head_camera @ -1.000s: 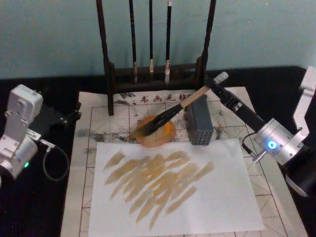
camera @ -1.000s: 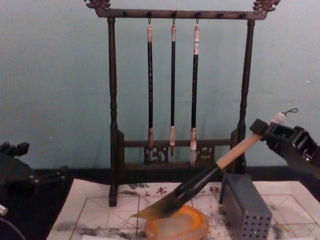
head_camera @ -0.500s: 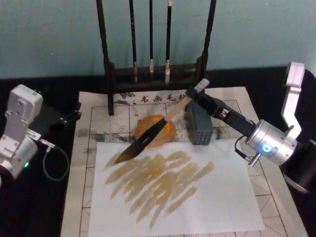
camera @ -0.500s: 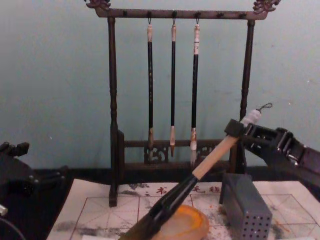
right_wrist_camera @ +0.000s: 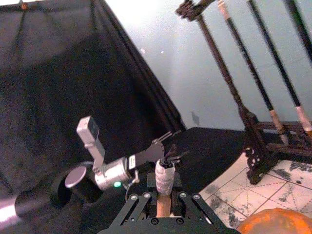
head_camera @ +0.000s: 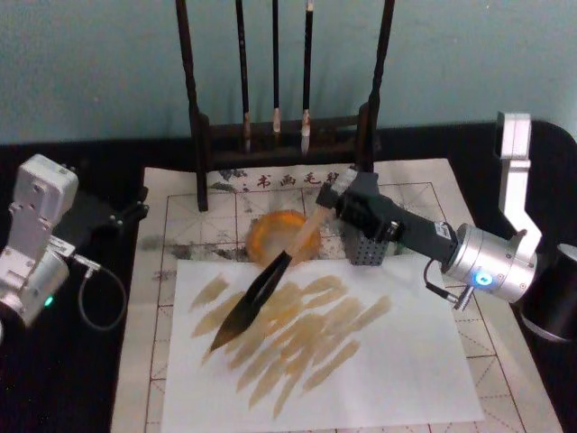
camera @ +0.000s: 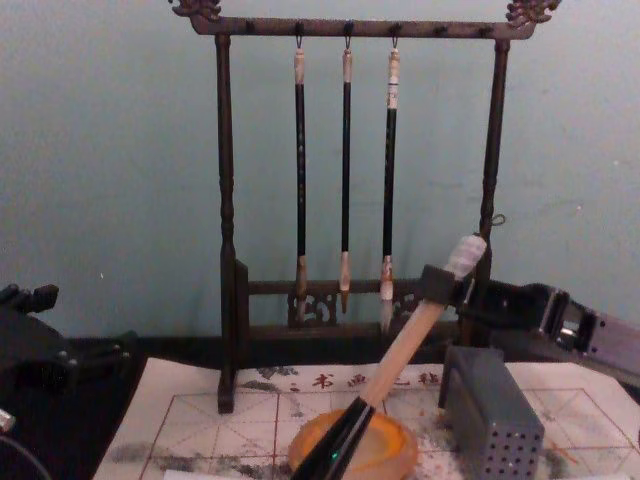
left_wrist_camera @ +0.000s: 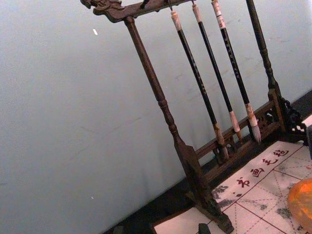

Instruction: Pick up the brush from the inkstone, write on the paper, then place the brush back to its original position.

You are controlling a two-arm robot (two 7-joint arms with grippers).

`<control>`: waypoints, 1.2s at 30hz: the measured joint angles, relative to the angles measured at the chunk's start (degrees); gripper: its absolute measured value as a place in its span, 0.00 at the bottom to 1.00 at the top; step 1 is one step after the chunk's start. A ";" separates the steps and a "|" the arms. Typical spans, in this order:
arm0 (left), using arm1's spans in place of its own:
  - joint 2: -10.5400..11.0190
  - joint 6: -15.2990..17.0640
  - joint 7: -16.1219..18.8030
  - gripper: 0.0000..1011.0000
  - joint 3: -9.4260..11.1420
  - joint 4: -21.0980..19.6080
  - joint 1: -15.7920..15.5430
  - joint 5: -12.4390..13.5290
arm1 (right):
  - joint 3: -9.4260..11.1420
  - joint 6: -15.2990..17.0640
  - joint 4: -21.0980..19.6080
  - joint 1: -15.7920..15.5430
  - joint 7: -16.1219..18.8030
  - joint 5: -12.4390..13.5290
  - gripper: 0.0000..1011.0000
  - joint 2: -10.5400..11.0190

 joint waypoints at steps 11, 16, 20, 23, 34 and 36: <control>0.00 0.00 0.00 0.99 0.00 0.00 0.00 0.00 | -1.84 -2.59 -1.43 0.99 1.03 -3.76 0.18 0.60; 0.00 0.00 0.00 0.99 0.00 0.00 0.00 0.00 | -2.65 -3.47 -2.20 1.40 1.86 -5.37 0.18 0.82; 0.00 0.00 0.00 0.99 0.00 0.00 0.00 0.00 | -3.40 -3.67 -2.50 1.77 2.60 -6.49 0.18 0.93; 0.00 0.00 0.00 0.99 0.00 0.01 0.00 0.00 | -3.77 -3.67 -2.52 1.98 2.91 -6.94 0.18 0.94; 0.00 0.00 0.00 0.99 0.00 0.00 0.00 0.00 | -4.92 -3.16 -1.49 3.24 4.41 -7.52 0.18 0.00; 0.00 0.00 0.00 0.99 0.00 0.00 0.00 0.00 | -5.07 -3.14 -1.28 3.44 4.48 -7.55 0.18 -0.23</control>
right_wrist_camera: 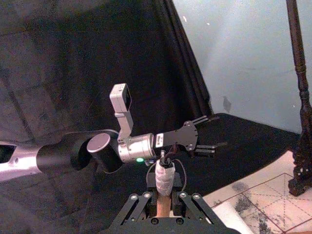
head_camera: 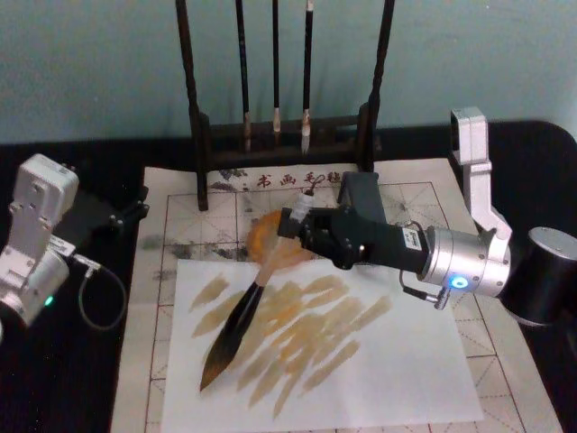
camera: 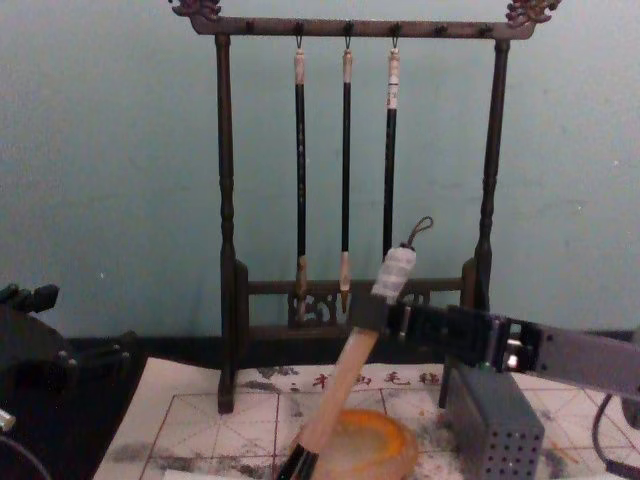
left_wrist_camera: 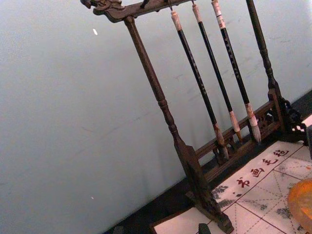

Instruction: Pick up the brush from the inkstone, write on the paper, then place the brush back to its original position.

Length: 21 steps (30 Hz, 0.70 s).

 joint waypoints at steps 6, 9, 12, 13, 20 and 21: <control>0.00 0.00 0.00 0.99 0.00 0.00 0.00 0.00 | -0.86 0.14 0.44 0.65 -0.03 -0.89 0.18 -0.59; 0.00 0.00 0.00 0.99 0.00 0.00 0.00 0.00 | -1.28 0.13 0.72 0.90 -0.30 -1.49 0.18 -0.79; 0.00 0.00 0.00 0.99 0.00 0.00 0.00 0.00 | -1.58 0.13 0.97 1.07 -0.56 -1.94 0.18 -0.94; 0.00 0.00 0.00 0.99 0.00 0.00 0.00 0.00 | -1.64 0.13 1.04 1.09 -0.60 -2.03 0.18 -0.97; 0.00 0.00 0.00 0.99 0.00 0.00 0.00 0.00 | -1.91 0.18 1.49 1.25 -0.71 -2.51 0.18 -1.04; 0.00 0.00 0.00 0.99 0.00 0.00 0.00 0.00 | -1.90 0.23 1.55 1.28 -0.69 -2.52 0.18 -1.01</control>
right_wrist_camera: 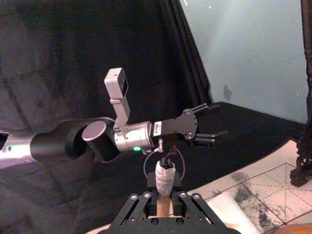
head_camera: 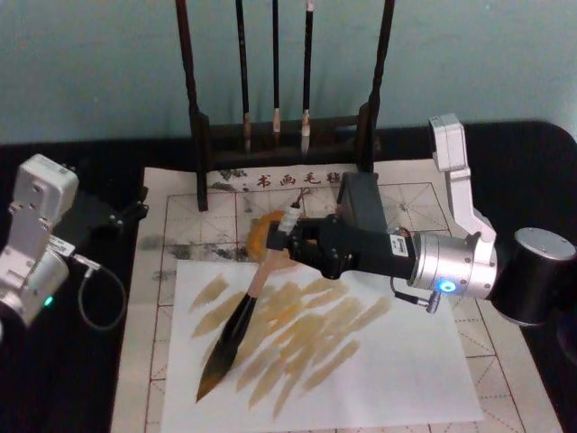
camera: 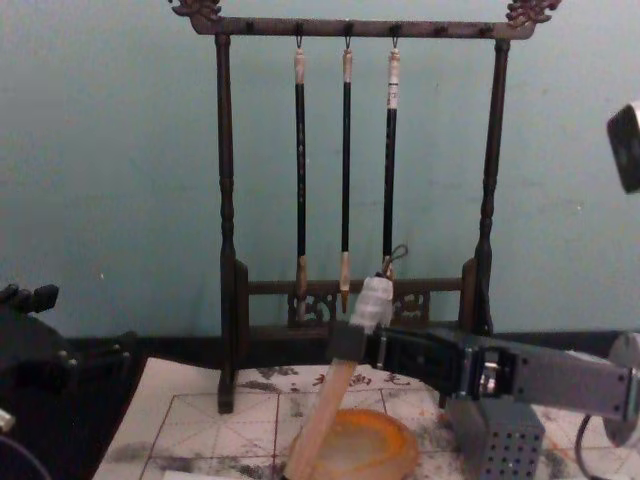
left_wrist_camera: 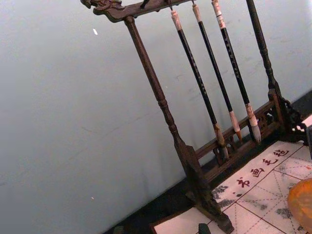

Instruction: Pick up the brush from the inkstone, write on the paper, then place the brush back to its original position.

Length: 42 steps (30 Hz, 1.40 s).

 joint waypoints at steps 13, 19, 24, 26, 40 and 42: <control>0.00 0.00 0.00 0.99 0.00 0.00 0.00 0.00 | 0.44 0.70 0.33 0.19 0.17 -0.03 0.18 0.62; 0.00 0.00 0.00 0.99 0.00 0.00 0.00 0.00 | 0.55 1.34 0.46 0.38 0.14 -0.02 0.18 1.10; 0.00 0.00 0.00 0.99 0.00 0.00 0.00 0.00 | 0.69 1.62 0.65 0.52 0.14 0.02 0.18 1.43; 0.00 0.00 0.00 0.99 0.00 0.00 0.00 0.00 | 0.76 1.69 0.70 0.55 0.13 0.06 0.18 1.52; 0.00 0.00 0.00 0.99 0.00 0.00 0.00 0.00 | 1.28 2.31 1.17 0.77 -0.08 0.33 0.18 2.44; 0.00 0.00 0.00 0.99 0.00 0.00 0.00 0.00 | 1.36 2.37 1.22 0.80 -0.08 0.38 0.18 2.52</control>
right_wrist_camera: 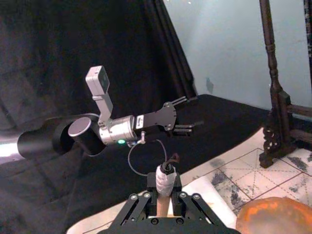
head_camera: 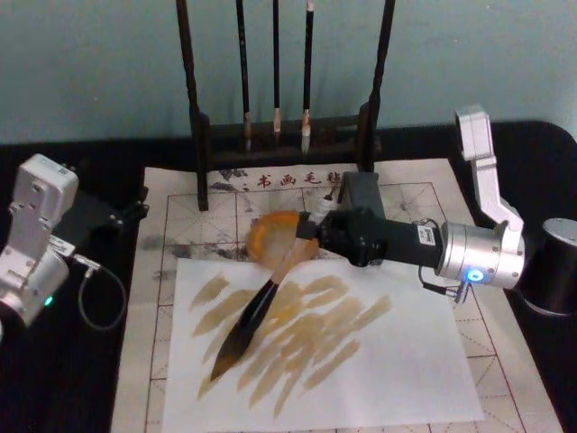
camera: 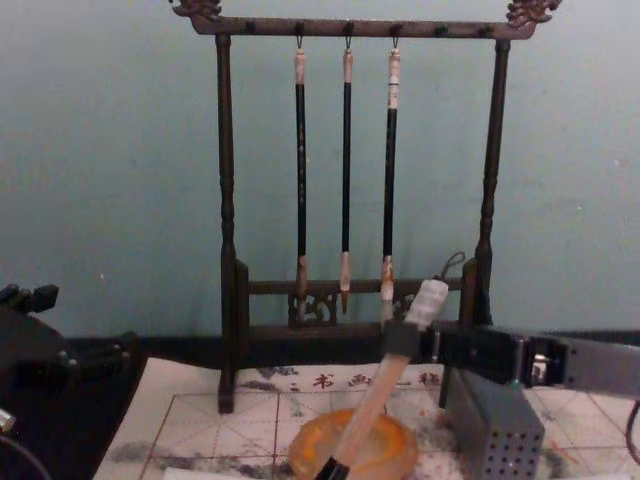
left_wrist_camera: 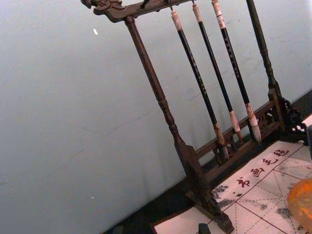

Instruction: Pick up the brush from the inkstone, write on the paper, then place the brush back to its original position.

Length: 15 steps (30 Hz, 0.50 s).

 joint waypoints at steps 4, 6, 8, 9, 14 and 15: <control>0.00 0.00 0.00 0.99 0.00 0.00 0.00 0.00 | 0.21 0.11 0.22 0.06 -0.01 0.21 0.18 0.13; 0.00 0.00 0.00 0.99 0.00 0.00 0.00 0.00 | 0.30 0.14 0.40 0.14 -0.01 0.28 0.18 0.18; 0.00 0.00 0.00 0.99 0.00 0.00 0.00 0.00 | 0.38 0.18 0.55 0.20 0.01 0.35 0.18 0.22; 0.00 0.00 0.00 0.99 0.00 0.00 0.00 0.00 | 0.38 0.18 0.55 0.20 0.01 0.35 0.18 0.22; 0.00 0.00 0.00 0.99 0.00 0.00 0.00 0.00 | 0.54 0.35 0.78 0.32 0.07 0.44 0.18 0.36; 0.00 0.00 0.00 0.99 0.00 0.00 0.00 0.00 | 0.56 0.37 0.79 0.35 0.06 0.45 0.18 0.37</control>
